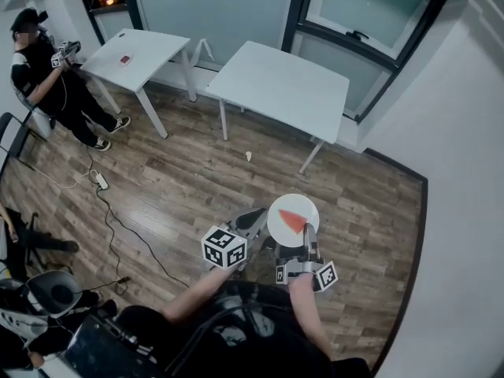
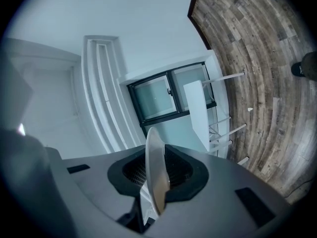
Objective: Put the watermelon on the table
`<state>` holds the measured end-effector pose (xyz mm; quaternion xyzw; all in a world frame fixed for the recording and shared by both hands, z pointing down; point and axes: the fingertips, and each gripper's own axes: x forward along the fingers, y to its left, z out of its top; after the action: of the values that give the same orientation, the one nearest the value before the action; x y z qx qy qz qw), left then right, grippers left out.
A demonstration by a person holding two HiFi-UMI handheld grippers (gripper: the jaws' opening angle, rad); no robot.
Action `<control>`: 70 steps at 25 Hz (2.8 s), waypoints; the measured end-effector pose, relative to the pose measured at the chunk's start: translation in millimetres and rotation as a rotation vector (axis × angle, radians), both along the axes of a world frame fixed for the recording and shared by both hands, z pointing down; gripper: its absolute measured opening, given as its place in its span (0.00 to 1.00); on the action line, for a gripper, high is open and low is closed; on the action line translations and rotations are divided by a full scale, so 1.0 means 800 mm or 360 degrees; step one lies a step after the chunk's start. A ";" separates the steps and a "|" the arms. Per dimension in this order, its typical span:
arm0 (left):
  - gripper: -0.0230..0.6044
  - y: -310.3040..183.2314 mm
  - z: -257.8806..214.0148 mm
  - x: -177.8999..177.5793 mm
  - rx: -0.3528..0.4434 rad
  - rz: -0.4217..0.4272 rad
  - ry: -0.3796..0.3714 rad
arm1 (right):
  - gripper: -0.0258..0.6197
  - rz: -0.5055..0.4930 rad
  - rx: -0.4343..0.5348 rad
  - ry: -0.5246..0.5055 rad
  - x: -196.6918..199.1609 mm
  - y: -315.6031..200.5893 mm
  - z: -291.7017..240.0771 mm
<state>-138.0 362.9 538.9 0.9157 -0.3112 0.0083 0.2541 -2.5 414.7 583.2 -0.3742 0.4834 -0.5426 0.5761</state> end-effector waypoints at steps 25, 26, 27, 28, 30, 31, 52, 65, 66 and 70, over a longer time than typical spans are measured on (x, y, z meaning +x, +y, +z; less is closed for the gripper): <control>0.04 -0.251 0.007 0.157 0.0003 -0.0046 -0.0097 | 0.14 -0.0078 -0.0080 -0.0090 0.152 -0.261 0.032; 0.04 -0.267 0.008 0.156 0.0007 -0.0055 -0.0093 | 0.14 -0.0087 -0.0079 -0.0085 0.151 -0.277 0.032; 0.04 -0.283 0.008 0.155 0.0010 -0.0066 -0.0089 | 0.14 -0.0094 -0.0078 -0.0082 0.150 -0.292 0.032; 0.04 -0.300 0.009 0.153 0.0013 -0.0076 -0.0083 | 0.14 -0.0085 -0.0076 -0.0077 0.151 -0.309 0.032; 0.04 -0.334 0.009 0.148 0.0005 -0.0081 -0.0069 | 0.14 -0.0084 -0.0083 -0.0072 0.149 -0.343 0.032; 0.04 -0.350 0.011 0.147 -0.0009 -0.0069 -0.0066 | 0.14 -0.0098 -0.0086 -0.0067 0.145 -0.359 0.031; 0.04 -0.576 0.036 0.196 -0.0054 0.0212 -0.0053 | 0.14 0.0123 -0.0169 -0.0048 0.178 -0.578 0.048; 0.04 -0.761 0.065 0.268 -0.0161 0.0113 -0.0135 | 0.14 -0.0036 -0.0165 0.0054 0.261 -0.775 0.062; 0.04 -0.775 0.065 0.275 -0.0165 0.0097 -0.0133 | 0.14 -0.0046 -0.0173 0.0061 0.270 -0.791 0.063; 0.04 -0.825 0.077 0.305 -0.0198 0.0095 -0.0054 | 0.14 -0.0100 -0.0194 0.0054 0.307 -0.851 0.080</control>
<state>105.7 -297.3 600.4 0.9068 -0.2869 0.0508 0.3048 243.4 -266.0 647.2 -0.4023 0.4705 -0.5825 0.5268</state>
